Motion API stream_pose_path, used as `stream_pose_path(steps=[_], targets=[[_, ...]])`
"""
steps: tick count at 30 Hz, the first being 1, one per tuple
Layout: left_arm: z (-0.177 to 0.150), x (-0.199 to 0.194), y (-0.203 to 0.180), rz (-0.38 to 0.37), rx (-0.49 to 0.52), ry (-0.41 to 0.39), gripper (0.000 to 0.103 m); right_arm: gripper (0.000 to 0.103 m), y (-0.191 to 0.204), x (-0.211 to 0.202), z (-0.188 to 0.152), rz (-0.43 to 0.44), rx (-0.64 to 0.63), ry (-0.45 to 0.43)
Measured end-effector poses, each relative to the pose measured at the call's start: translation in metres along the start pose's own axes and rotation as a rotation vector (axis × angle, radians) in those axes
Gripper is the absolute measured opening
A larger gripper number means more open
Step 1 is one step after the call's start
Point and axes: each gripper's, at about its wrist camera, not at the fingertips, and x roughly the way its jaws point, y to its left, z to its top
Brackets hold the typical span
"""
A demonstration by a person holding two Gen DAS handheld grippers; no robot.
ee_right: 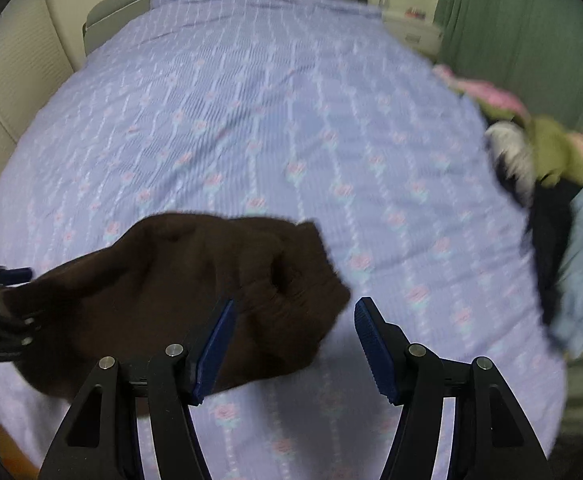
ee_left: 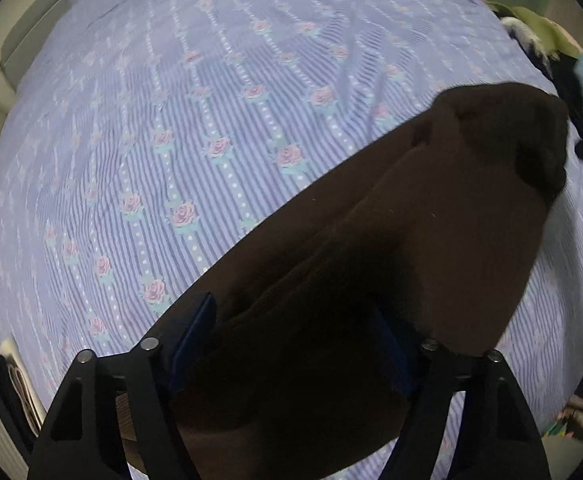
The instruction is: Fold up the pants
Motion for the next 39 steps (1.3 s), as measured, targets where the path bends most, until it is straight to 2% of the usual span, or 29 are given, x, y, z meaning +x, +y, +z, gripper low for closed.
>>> stream_pose_path(steps=[3,4,5,8,10,11,14,15,18,19,23,24,25,26,27,28,32,34,38,39], targets=[[0.005,0.005,0.005,0.019,-0.034,0.004,0.073,0.059,-0.003,0.008,-0.002,0.014,0.012,0.02],[0.007,0.007,0.006,0.026,-0.044,0.006,0.073,0.049,-0.002,0.013,-0.001,0.017,0.005,0.025],[0.008,0.008,0.007,0.03,-0.048,0.009,0.073,0.044,-0.001,0.021,0.002,0.036,-0.001,0.04],[0.012,0.011,0.008,0.062,-0.059,0.014,0.071,0.039,-0.002,0.041,0.012,0.074,0.016,0.082],[0.015,0.013,0.011,0.056,-0.084,0.025,0.055,0.022,0.0,0.047,0.021,0.062,-0.007,0.094],[0.015,0.012,0.012,0.047,-0.094,0.029,0.042,0.02,-0.002,0.045,0.026,0.048,-0.002,0.103],[0.023,0.011,0.012,0.03,-0.117,0.028,0.038,0.011,-0.015,0.02,0.04,0.005,0.048,0.057],[0.028,0.01,0.009,0.041,-0.109,0.016,0.037,0.001,-0.018,0.015,0.045,-0.029,0.051,0.046],[0.043,0.017,0.006,0.083,-0.104,0.007,0.038,0.001,-0.024,0.018,0.065,-0.12,0.026,0.057],[0.051,0.026,0.008,0.118,-0.111,0.022,0.038,0.001,-0.023,0.025,0.07,-0.141,0.019,0.074],[0.06,0.046,0.021,0.173,-0.166,0.076,0.037,0.003,-0.015,0.028,0.072,-0.169,0.006,0.106],[0.06,0.044,0.025,0.159,-0.184,0.069,0.039,0.008,-0.009,0.024,0.068,-0.168,-0.014,0.099],[0.056,0.037,0.029,0.147,-0.203,0.049,0.042,0.024,-0.002,0.02,0.065,-0.181,-0.034,0.092],[0.052,0.027,0.032,0.139,-0.215,0.022,0.05,0.033,0.003,0.016,0.062,-0.193,-0.052,0.081],[0.045,0.014,0.036,0.128,-0.228,-0.017,0.059,0.048,0.009,0.011,0.058,-0.19,-0.062,0.063],[0.04,0.004,0.039,0.121,-0.236,-0.046,0.062,0.052,0.015,0.004,0.053,-0.175,-0.069,0.042],[0.003,-0.035,0.055,0.061,-0.243,-0.138,0.081,0.053,0.034,-0.01,0.042,-0.116,-0.1,0.013],[-0.007,-0.041,0.06,-0.001,-0.184,-0.138,0.083,0.061,0.039,-0.009,0.039,-0.094,-0.114,0.017],[0.0,-0.03,0.05,-0.078,0.021,-0.079,0.083,0.061,0.042,0.006,0.039,-0.087,-0.122,0.053],[0.002,-0.025,0.041,-0.073,0.068,-0.053,0.083,0.061,0.044,0.015,0.039,-0.073,-0.134,0.074]])
